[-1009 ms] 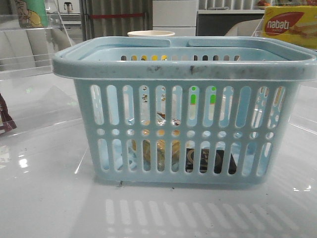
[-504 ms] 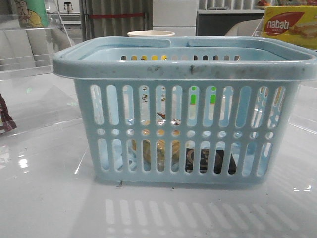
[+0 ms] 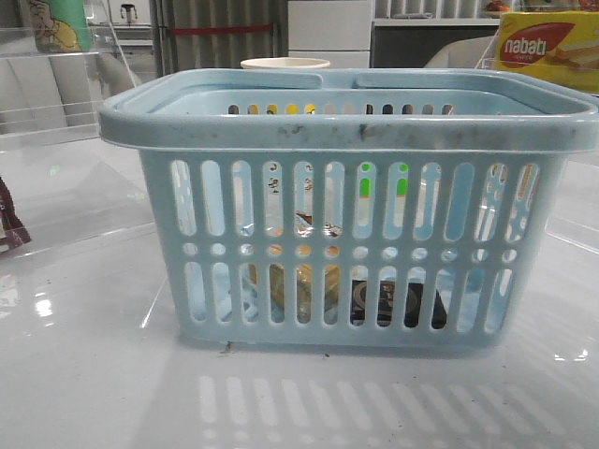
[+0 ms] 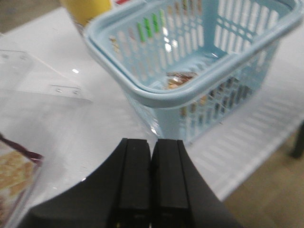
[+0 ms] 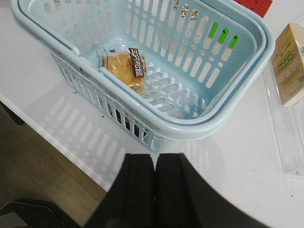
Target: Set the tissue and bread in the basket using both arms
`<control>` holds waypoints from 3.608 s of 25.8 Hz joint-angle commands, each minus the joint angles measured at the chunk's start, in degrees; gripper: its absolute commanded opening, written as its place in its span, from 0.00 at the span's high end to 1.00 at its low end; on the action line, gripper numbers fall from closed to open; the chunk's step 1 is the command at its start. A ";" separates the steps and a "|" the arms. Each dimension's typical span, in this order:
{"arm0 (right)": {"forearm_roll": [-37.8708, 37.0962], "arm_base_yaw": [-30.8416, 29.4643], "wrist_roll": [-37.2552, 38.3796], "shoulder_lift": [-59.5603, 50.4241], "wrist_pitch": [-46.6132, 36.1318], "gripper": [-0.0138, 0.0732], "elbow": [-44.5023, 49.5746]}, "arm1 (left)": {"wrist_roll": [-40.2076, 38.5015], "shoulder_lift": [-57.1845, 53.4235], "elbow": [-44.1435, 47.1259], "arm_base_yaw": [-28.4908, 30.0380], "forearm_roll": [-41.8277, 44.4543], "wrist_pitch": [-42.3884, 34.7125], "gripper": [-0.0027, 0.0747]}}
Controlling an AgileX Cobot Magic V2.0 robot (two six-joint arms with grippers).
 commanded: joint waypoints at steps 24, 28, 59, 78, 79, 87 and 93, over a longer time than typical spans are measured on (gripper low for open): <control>-0.44 0.00 -0.32 0.06 -3.65 0.78 -1.38 | -18.21 -28.26 41.34 22.06 10.99 -45.70 0.85; -0.44 0.00 -0.32 0.06 -3.48 0.78 -1.38 | -18.21 -28.26 41.34 22.06 10.99 -45.70 0.85; -0.39 -21.35 -0.30 -18.08 -34.95 0.78 20.22 | -18.21 -28.15 41.34 22.06 10.99 -45.70 0.85; -0.39 -28.47 -0.30 -39.76 -54.09 0.78 51.50 | -18.21 -28.15 41.34 22.06 10.99 -45.70 0.85; -0.39 -28.47 -0.30 -39.76 -54.09 0.78 51.50 | -18.21 -28.15 41.34 22.06 10.99 -45.70 0.85; -0.39 -28.47 -0.30 -39.76 -54.09 0.78 51.50 | -18.21 -28.15 41.34 22.06 10.99 -45.70 0.85; -0.39 -28.47 -0.30 -39.76 -54.09 0.78 51.50 | -18.21 -28.15 41.34 22.06 10.99 -45.70 0.85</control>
